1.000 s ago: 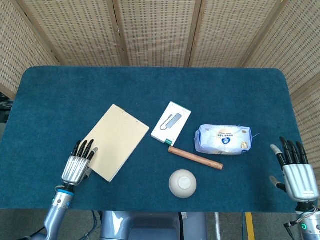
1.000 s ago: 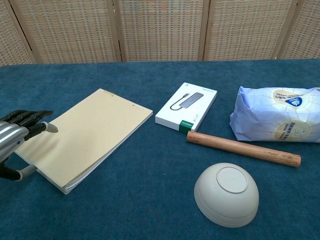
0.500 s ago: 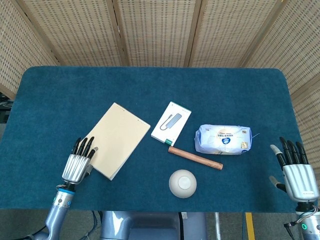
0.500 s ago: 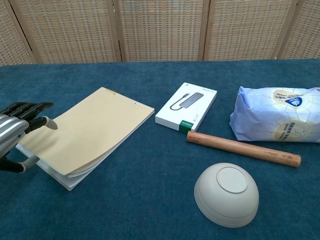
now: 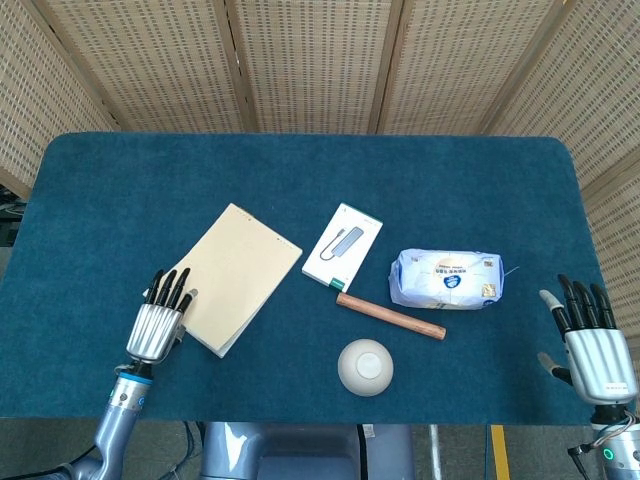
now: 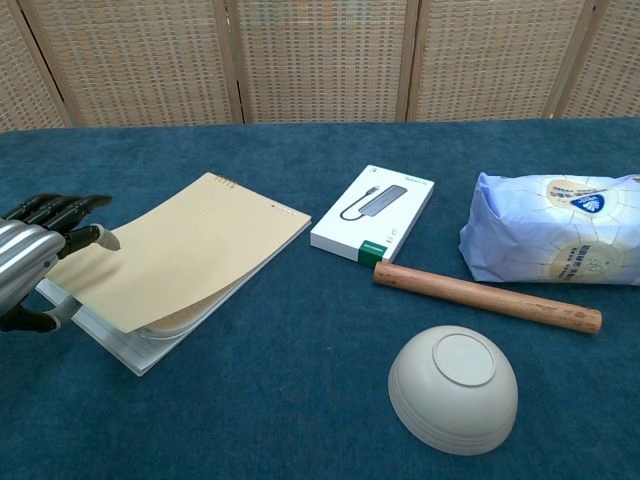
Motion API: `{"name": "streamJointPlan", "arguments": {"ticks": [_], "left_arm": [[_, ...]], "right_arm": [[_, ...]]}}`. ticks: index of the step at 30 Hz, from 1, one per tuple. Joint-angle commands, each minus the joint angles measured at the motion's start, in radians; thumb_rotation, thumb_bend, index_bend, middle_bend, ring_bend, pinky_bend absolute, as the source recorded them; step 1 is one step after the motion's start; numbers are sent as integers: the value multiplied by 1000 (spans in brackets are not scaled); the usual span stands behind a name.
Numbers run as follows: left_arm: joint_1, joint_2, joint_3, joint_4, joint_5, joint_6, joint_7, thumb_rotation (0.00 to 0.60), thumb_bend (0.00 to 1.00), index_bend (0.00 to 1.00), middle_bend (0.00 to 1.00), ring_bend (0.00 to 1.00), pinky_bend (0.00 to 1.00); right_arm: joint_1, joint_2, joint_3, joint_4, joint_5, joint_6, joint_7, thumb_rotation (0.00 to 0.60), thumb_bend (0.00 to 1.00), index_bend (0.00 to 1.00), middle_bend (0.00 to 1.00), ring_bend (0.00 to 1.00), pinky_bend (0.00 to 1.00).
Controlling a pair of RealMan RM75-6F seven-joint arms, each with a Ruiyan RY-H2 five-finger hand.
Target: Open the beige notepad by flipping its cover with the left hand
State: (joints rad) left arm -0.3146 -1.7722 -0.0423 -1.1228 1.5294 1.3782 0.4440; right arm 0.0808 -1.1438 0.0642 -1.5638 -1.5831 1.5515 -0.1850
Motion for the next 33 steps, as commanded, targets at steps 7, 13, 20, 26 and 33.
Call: {"name": "streamJointPlan", "arguments": {"ticks": [7,13,20,26,33], "left_arm": [[-5,-15,-5,15,-11,-12,5,600,488,252,0,0,0],[-10,-20,-4,19,-13,-21,21,600,539,252,0,0,0],[-12,-21,-6,18,-27,-36,40,600,543,310,0,0,0],[-18,-29,-18,24,-31,-30,43,600,552,364,0,0,0],[-30,-35,-36,25,-38,-26,51,600,572,499,0,0,0]], "right_arm": [[0,0,-1,0,-2,0,3,600,100,140,0,0,0],[0,0,0,1,-2,1,5,600,103,141,0,0,0],[0,1,-1,1,-3,1,7,600,100,141,0,0,0],[0,1,-1,0,-5,2,7,600,100,141,0,0,0],[0,1,0,1,-5,3,9,600,97,140,0,0,0]]}}
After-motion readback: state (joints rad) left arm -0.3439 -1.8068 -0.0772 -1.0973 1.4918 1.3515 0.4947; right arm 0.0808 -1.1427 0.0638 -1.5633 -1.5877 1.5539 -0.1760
